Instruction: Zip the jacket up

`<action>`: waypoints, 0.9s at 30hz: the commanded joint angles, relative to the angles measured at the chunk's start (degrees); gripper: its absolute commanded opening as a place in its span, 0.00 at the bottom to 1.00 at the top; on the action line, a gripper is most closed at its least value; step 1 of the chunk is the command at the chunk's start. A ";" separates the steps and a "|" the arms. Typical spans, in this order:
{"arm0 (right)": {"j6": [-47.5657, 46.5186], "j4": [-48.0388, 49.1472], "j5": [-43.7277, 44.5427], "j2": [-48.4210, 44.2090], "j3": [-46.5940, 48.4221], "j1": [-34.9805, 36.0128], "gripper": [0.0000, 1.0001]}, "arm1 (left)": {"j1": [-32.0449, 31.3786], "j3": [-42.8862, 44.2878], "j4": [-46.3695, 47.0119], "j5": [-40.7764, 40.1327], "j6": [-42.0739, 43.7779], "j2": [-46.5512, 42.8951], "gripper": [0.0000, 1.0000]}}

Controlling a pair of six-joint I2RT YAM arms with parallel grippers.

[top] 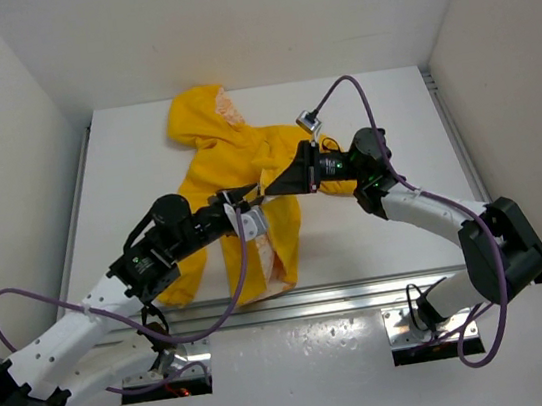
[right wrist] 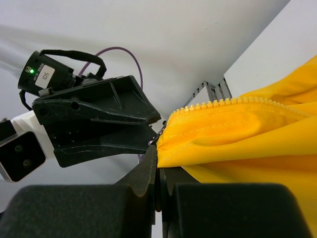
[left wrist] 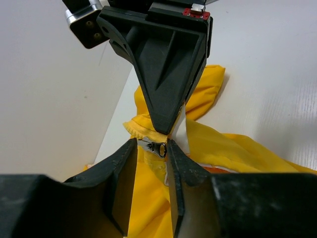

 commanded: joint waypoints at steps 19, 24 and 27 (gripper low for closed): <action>-1.94 3.39 -1.37 -2.30 -1.13 0.49 0.00 | 2.14 3.69 0.11 1.13 -0.91 -1.70 0.32; -2.29 3.30 -1.46 -2.21 -1.31 0.40 0.00 | 2.14 3.69 -0.41 2.18 -1.44 -1.70 0.32; -2.30 3.39 -1.37 -2.56 -1.40 0.49 0.00 | 2.14 4.22 -0.42 2.18 -1.44 -1.70 0.32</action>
